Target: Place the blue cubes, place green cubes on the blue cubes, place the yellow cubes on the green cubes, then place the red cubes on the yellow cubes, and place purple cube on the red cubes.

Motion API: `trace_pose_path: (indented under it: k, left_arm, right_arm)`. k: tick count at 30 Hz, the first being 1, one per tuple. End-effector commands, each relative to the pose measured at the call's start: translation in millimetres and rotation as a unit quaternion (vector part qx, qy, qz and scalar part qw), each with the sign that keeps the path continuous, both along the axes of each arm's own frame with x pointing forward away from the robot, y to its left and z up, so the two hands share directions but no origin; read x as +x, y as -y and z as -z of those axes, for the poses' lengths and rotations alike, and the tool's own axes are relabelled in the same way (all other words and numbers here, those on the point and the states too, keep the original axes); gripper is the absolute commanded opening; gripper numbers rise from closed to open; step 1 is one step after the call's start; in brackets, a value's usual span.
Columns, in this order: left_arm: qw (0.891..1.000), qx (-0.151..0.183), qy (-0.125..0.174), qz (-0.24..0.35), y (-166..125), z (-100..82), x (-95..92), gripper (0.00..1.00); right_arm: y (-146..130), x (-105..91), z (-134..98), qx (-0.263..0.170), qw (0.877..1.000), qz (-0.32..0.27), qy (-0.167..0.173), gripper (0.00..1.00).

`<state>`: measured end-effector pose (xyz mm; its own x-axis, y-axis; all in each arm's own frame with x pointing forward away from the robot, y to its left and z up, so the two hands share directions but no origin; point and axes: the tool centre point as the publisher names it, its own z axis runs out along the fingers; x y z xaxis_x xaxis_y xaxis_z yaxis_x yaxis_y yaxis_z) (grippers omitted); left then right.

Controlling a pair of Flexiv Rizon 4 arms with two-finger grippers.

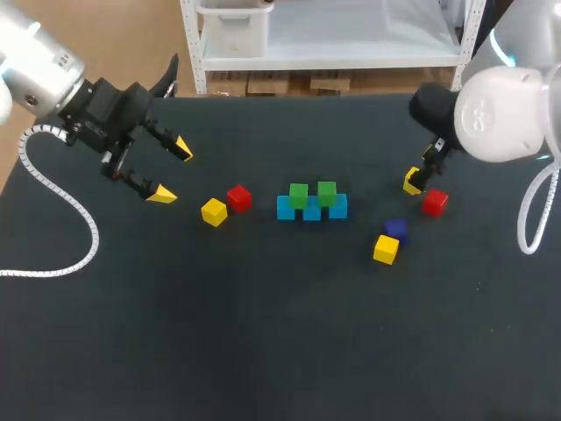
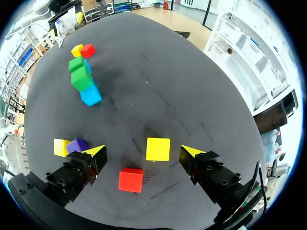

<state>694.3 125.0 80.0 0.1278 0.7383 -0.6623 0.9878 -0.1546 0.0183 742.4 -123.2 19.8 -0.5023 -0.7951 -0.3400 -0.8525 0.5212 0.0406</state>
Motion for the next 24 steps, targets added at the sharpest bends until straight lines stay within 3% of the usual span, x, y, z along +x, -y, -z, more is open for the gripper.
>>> trace_pose_path:
  k: [1,19,24]
  left_arm:
    - [1.000,0.000,0.000,0.001,-0.2,0.5,1.0,1.00]
    - [1.000,0.000,0.000,0.001,-0.2,0.5,1.0,1.00]
    - [1.000,0.000,0.000,0.001,-0.2,0.5,1.0,1.00]
  right_arm:
    - [5.3,4.3,7.0,0.005,1.000,0.005,-0.001,1.00]
    - [10.5,15.9,26.4,0.009,1.000,0.007,-0.014,1.00]
    - [9.9,17.6,30.3,0.009,1.000,0.006,-0.017,0.56]
